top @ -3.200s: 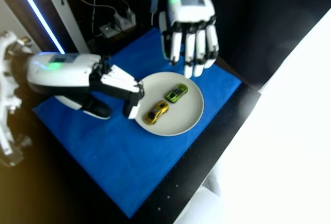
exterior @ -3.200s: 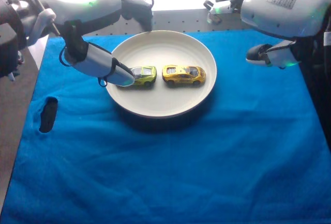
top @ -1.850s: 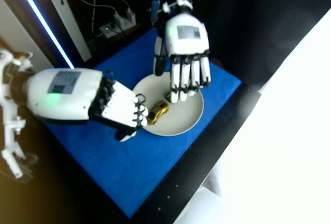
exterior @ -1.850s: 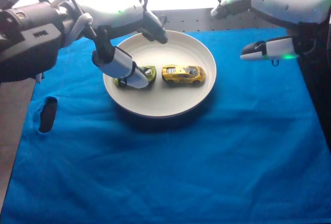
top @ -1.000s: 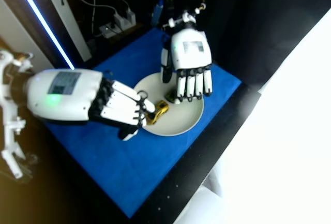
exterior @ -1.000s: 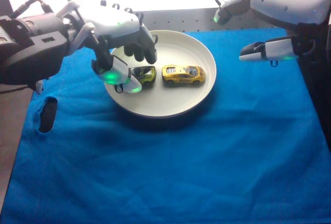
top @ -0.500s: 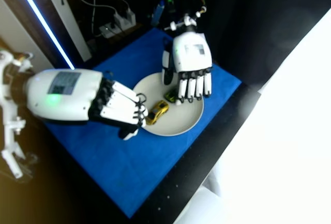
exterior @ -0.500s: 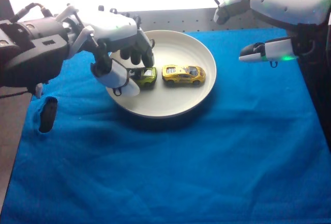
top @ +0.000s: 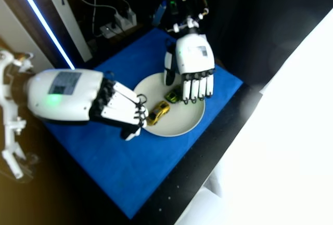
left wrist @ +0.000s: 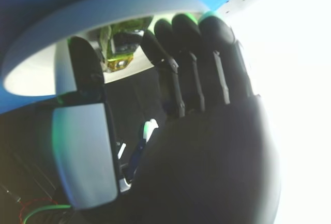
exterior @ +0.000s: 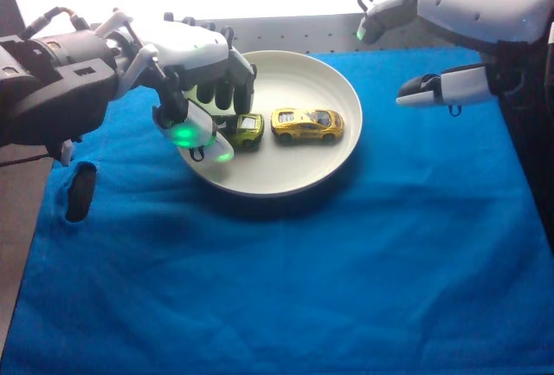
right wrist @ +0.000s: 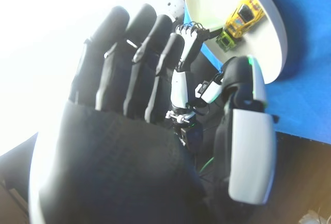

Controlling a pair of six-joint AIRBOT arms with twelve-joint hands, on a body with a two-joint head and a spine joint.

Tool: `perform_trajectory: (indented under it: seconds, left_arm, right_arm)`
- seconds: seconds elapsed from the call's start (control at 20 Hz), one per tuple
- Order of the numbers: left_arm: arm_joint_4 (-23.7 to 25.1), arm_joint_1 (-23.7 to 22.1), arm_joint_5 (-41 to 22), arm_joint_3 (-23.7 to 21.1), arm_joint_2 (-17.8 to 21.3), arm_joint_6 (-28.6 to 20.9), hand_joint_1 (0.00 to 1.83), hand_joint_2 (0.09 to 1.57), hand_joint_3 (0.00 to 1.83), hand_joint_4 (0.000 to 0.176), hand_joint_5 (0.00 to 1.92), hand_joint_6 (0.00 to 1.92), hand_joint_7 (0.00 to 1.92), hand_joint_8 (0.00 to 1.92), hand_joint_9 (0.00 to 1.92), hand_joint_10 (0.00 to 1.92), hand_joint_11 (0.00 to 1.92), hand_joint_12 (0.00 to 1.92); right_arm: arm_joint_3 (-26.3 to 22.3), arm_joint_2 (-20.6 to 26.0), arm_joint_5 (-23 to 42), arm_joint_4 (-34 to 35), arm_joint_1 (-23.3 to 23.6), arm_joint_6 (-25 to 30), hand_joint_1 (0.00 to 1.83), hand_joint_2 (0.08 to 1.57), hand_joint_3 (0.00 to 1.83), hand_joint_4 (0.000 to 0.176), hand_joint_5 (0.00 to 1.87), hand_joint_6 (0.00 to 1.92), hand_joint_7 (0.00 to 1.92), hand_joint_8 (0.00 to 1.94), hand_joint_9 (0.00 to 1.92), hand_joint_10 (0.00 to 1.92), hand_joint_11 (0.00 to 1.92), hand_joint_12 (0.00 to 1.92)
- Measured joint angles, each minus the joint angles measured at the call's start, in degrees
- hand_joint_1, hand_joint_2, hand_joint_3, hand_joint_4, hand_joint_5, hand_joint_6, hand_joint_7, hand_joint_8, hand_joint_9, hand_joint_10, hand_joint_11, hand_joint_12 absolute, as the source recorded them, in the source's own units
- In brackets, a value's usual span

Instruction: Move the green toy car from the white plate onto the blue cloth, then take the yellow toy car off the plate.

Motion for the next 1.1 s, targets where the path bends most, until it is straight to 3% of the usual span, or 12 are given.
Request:
perform_trajectory:
  seconds: [0.2, 0.25, 0.3, 0.35, 0.4, 0.5, 0.55, 0.6, 0.85, 1.1]
  left_arm:
    - [-0.42, 0.22, -0.15, 0.44, -0.2, 0.09, 1.07, 1.06, 0.01, 0.0, 0.62, 0.73, 0.57, 1.09, 0.51, 1.44, 0.4, 1.86]
    - [-0.5, 0.22, -0.17, 0.52, -0.2, 0.09, 1.1, 1.16, 0.02, 0.0, 0.77, 1.14, 0.6, 1.04, 0.53, 1.36, 0.38, 1.79]
    - [-0.7, 0.24, -0.17, 0.52, -0.2, 0.09, 1.1, 1.21, 0.01, 0.0, 0.76, 1.27, 0.61, 1.03, 0.53, 1.36, 0.38, 1.8]
    - [-0.92, 0.35, -0.42, 0.52, -0.2, 0.02, 1.17, 1.23, 0.0, 0.0, 0.71, 1.23, 0.77, 1.39, 0.61, 1.46, 0.49, 1.86]
    - [-0.87, 0.35, -0.63, 0.52, -0.2, 0.09, 1.18, 1.24, 0.0, 0.0, 0.7, 1.23, 0.79, 1.48, 0.62, 1.48, 0.52, 1.86]
    - [-1.01, 0.42, -1.03, 0.52, -0.2, 0.02, 1.18, 1.23, 0.0, 0.0, 0.73, 1.22, 0.8, 1.45, 0.67, 1.38, 0.54, 1.75]
    - [-1.05, 0.42, -1.07, 0.5, -0.2, 0.02, 1.31, 1.23, 0.0, 0.0, 0.74, 1.21, 0.75, 1.41, 0.71, 1.51, 0.52, 1.72]
    - [-1.31, 0.52, -1.42, 0.46, -0.17, 0.07, 1.34, 1.23, 0.0, 0.0, 0.73, 1.19, 0.72, 1.44, 0.69, 1.59, 0.53, 1.79]
    - [-2.21, 0.83, -2.67, -0.63, 0.31, 0.11, 1.34, 1.23, 0.0, 0.0, 0.67, 1.33, 0.75, 1.37, 0.74, 1.54, 0.56, 1.76]
    - [-2.38, 0.94, -4.72, -3.63, 2.4, -0.02, 1.34, 1.23, 0.0, 0.0, 0.7, 1.22, 0.77, 1.37, 0.72, 1.58, 0.56, 1.81]
  right_arm:
    - [0.0, -0.02, 0.24, 0.0, -0.35, 0.0, 0.96, 1.04, 0.0, 0.0, 0.65, 0.52, 0.75, 0.33, 0.5, 1.03, 0.26, 1.77]
    - [0.0, -0.02, 0.13, -0.02, -0.37, 0.0, 0.96, 1.04, 0.0, 0.0, 0.63, 0.53, 0.73, 0.33, 0.49, 1.0, 0.25, 1.74]
    - [0.0, 0.0, 0.22, 0.0, -0.37, 0.0, 0.97, 1.04, 0.0, 0.0, 0.63, 0.53, 0.73, 0.33, 0.51, 1.0, 0.27, 1.74]
    - [0.0, 0.0, 0.28, 0.04, -0.37, 0.0, 0.97, 1.04, 0.0, 0.0, 0.63, 0.54, 0.74, 0.34, 0.53, 1.0, 0.3, 1.73]
    - [0.0, -0.02, 0.22, 0.02, -0.44, 0.0, 0.98, 1.05, 0.0, 0.0, 0.63, 0.54, 0.73, 0.34, 0.53, 1.0, 0.31, 1.73]
    - [0.0, -0.02, 0.17, -0.02, -0.59, 0.0, 0.99, 1.04, 0.0, 0.0, 0.63, 0.55, 0.73, 0.36, 0.53, 1.01, 0.3, 1.74]
    - [-0.11, 0.0, 0.22, 0.02, -0.59, 0.0, 1.0, 1.05, 0.0, 0.0, 0.62, 0.55, 0.71, 0.36, 0.5, 1.02, 0.28, 1.74]
    - [-0.11, 0.0, 0.24, 0.02, -0.59, 0.0, 1.0, 1.05, 0.0, 0.0, 0.61, 0.57, 0.69, 0.39, 0.48, 1.05, 0.27, 1.74]
    - [-0.11, 0.0, 0.24, 0.0, -0.59, 0.0, 0.98, 1.05, 0.0, 0.0, 0.57, 0.63, 0.62, 0.55, 0.47, 1.09, 0.28, 1.73]
    - [-0.11, 0.0, 0.24, 0.0, -0.59, 0.0, 0.94, 1.04, 0.0, 0.0, 0.58, 0.64, 0.63, 0.55, 0.5, 1.06, 0.3, 1.72]
